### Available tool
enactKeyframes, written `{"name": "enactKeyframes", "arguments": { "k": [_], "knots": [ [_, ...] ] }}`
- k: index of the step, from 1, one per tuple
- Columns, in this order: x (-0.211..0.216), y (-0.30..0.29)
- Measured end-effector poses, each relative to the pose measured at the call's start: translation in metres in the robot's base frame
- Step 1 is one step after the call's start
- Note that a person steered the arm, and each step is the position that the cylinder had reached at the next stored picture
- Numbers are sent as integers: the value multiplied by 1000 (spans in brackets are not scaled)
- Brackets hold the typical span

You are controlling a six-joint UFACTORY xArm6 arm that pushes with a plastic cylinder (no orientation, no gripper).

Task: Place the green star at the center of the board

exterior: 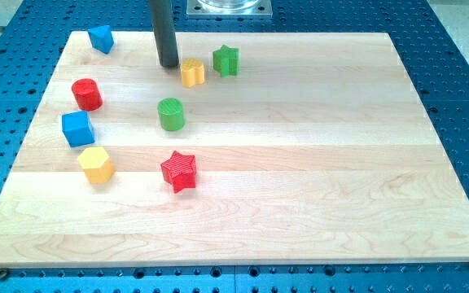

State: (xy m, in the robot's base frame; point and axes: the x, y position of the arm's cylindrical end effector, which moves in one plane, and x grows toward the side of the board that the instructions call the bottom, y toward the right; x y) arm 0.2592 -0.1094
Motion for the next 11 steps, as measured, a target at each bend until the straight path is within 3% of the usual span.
{"name": "enactKeyframes", "arguments": {
  "k": [1, 2, 3, 4, 5, 6, 7, 8, 9, 10, 11],
  "knots": [
    [-33, 85],
    [-6, 130],
    [92, 93],
    [83, 116],
    [13, 113],
    [0, 50],
    [61, 26],
    [132, 45],
    [140, 62],
    [107, 63],
    [88, 17]
  ]
}}
